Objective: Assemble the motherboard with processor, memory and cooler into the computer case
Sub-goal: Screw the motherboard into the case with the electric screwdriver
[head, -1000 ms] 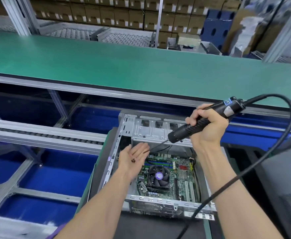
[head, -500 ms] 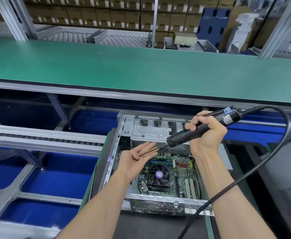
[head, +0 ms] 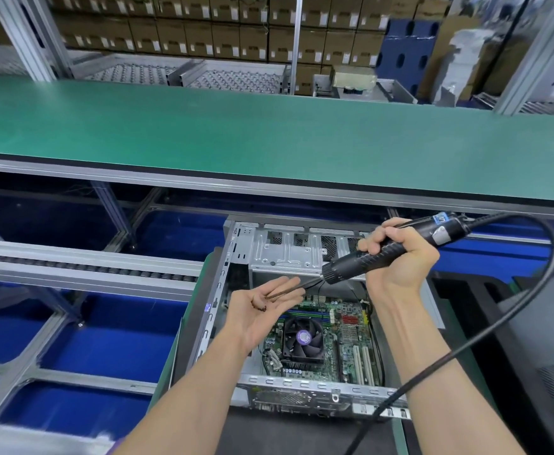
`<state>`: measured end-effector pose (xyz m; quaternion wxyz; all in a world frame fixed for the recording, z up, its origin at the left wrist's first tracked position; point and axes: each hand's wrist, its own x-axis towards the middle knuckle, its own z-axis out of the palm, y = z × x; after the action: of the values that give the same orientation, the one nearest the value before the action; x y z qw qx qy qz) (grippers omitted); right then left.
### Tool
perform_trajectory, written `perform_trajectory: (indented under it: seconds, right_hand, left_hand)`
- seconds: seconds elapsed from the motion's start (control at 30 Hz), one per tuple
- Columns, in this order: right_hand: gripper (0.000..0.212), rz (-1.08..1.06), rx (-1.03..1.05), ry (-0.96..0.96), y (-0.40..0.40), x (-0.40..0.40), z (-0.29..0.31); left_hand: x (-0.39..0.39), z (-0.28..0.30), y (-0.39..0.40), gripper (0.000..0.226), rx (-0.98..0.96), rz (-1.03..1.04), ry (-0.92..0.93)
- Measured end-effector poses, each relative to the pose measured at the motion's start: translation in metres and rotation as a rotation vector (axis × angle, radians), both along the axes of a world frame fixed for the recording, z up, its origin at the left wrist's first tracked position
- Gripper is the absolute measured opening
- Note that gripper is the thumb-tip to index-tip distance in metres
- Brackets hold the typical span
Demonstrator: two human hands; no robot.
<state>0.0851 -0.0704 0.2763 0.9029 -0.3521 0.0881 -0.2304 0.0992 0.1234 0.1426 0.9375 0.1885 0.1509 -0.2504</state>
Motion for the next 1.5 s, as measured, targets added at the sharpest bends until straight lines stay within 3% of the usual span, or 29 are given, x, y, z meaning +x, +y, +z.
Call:
perform_trajectory:
  seconds: [0.13,0.33,0.7,1.03,1.17,1.27,1.5]
  right_hand:
    - [0.009,-0.020,-0.010,-0.009,-0.007,0.002,0.005]
    - [0.012,-0.049,-0.020,-0.007,-0.008,0.004,0.009]
    - [0.014,-0.059,-0.010,-0.011,-0.004,0.009,0.009]
    - [0.011,-0.068,0.039,-0.011,0.005,0.017,0.007]
    - [0.012,-0.076,0.041,-0.028,0.009,0.017,0.005]
    - [0.020,-0.110,0.072,-0.019,0.011,0.018,0.005]
    - [0.017,-0.230,0.114,0.053,0.023,0.016,0.007]
  left_hand:
    - [-0.001,-0.002,0.004,0.044,0.199,0.035,0.105]
    - [-0.001,-0.007,0.005,0.043,0.468,0.032,0.100]
    - [0.004,-0.010,0.005,0.019,0.285,0.092,0.135]
    - [0.006,-0.010,0.006,0.019,0.143,0.169,0.161]
    - [0.007,-0.010,0.007,0.010,0.168,0.183,0.164]
    - [0.006,-0.008,0.007,0.011,0.160,0.227,0.171]
    - [0.005,-0.005,0.007,0.015,0.209,0.291,0.136]
